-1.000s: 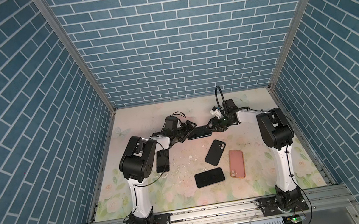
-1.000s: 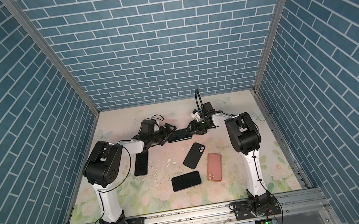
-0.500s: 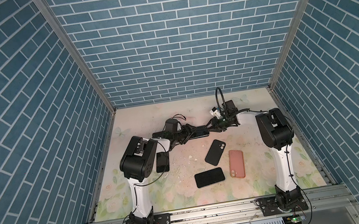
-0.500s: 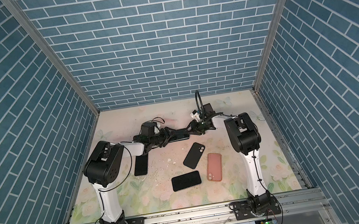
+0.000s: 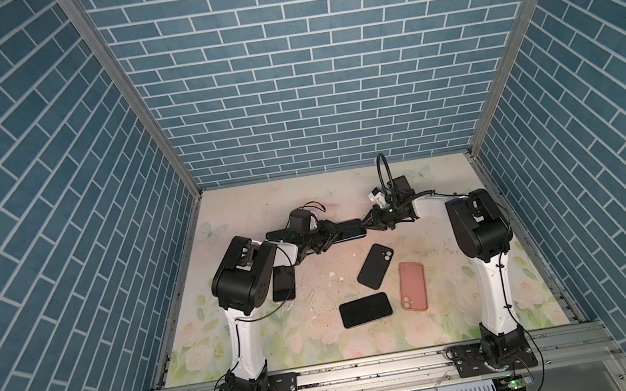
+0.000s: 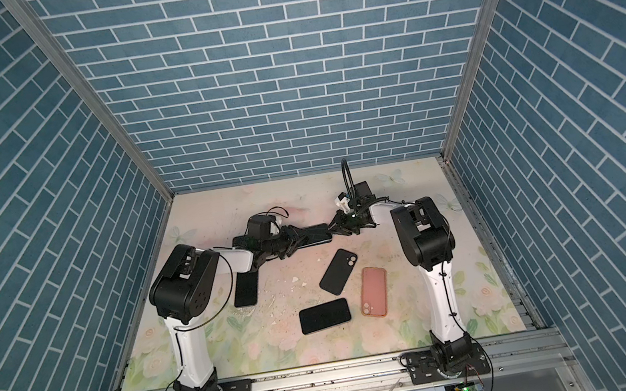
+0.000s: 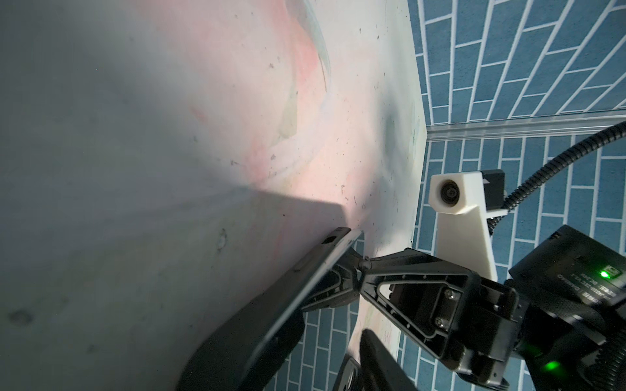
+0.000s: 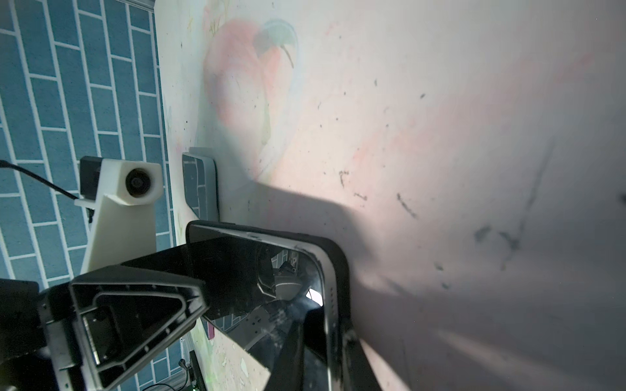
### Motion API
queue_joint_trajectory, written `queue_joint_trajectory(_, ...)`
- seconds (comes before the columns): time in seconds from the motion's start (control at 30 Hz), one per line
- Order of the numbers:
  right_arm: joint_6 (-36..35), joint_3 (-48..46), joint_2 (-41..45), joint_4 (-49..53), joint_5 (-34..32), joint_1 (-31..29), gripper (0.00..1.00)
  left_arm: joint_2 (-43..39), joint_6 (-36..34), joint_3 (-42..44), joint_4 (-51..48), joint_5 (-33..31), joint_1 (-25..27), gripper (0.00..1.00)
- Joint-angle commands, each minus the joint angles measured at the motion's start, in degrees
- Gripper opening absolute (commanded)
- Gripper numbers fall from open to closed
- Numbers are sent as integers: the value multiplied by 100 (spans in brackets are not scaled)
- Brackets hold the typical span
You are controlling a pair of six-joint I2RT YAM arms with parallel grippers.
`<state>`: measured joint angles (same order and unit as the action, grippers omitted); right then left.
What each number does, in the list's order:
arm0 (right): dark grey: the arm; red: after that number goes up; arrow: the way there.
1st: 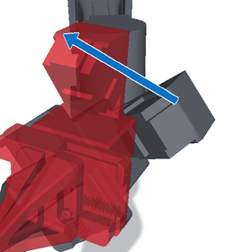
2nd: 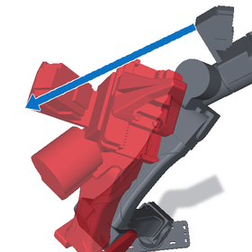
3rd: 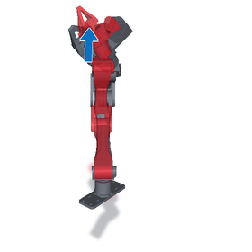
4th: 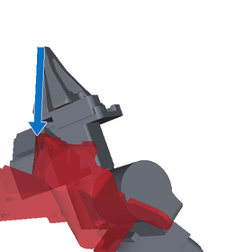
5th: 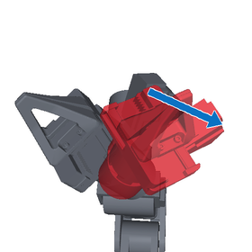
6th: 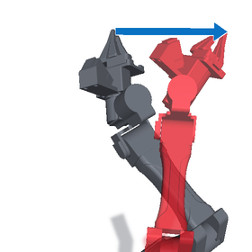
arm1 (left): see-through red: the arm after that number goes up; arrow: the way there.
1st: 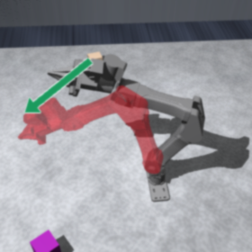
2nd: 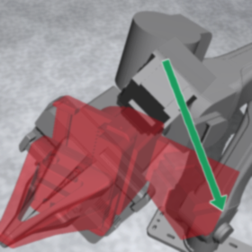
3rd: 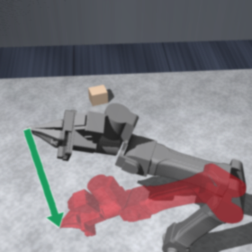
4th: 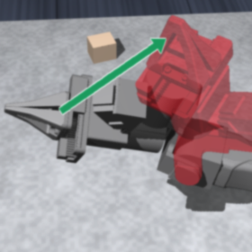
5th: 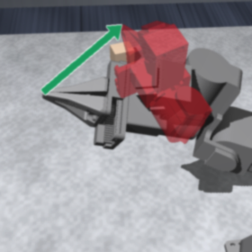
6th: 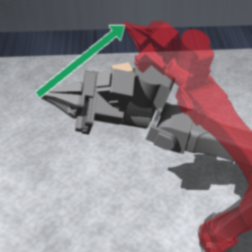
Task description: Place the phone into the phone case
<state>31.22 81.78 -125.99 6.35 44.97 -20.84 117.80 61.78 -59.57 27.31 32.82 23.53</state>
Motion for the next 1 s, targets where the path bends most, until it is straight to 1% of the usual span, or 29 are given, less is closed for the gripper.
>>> queue_joint_trajectory(0.0, -46, -28, -113, -57, 265, -236, 16, 270, 41, -13, -87, 119, 174, 52)
queue_joint_trajectory(0.17, 12, -61, -121, -111, 249, -262, 15, 257, 98, 42, 224, 180, 178, 45)
queue_joint_trajectory(0.27, 63, -114, -107, -168, 219, -263, 15, 261, 98, 89, 399, 222, 192, 37)
queue_joint_trajectory(0.3, 68, -109, -90, -161, 219, -260, 15, 259, 244, 108, 447, 221, 191, 35)
queue_joint_trajectory(0.4, 90, -113, -29, -169, 164, -253, 16, 245, 325, 197, 597, 234, 191, 26)
queue_joint_trajectory(0.53, 274, -136, -7, -327, 158, -156, 21, 239, 400, 329, 810, 240, 183, 21)
queue_joint_trajectory(0.6, 428, -163, 217, -459, 189, -62, 24, 235, 444, 420, 963, 243, 171, 19)
queue_joint_trajectory(0.67, 541, -207, 391, -590, 185, 85, 30, 222, 475, 494, 1099, 260, 140, 18)
queue_joint_trajectory(0.77, 513, -233, 840, -600, 47, 319, 37, 175, 426, 521, 1115, 317, 91, 16)
queue_joint_trajectory(0.93, 302, -315, 1689, -442, -294, 723, 43, -92, 170, 348, 809, 391, 14, 15)
queue_joint_trajectory(0.97, 233, -369, 1878, -368, -453, 804, 43, -175, -94, 244, 622, 408, 15, 15)
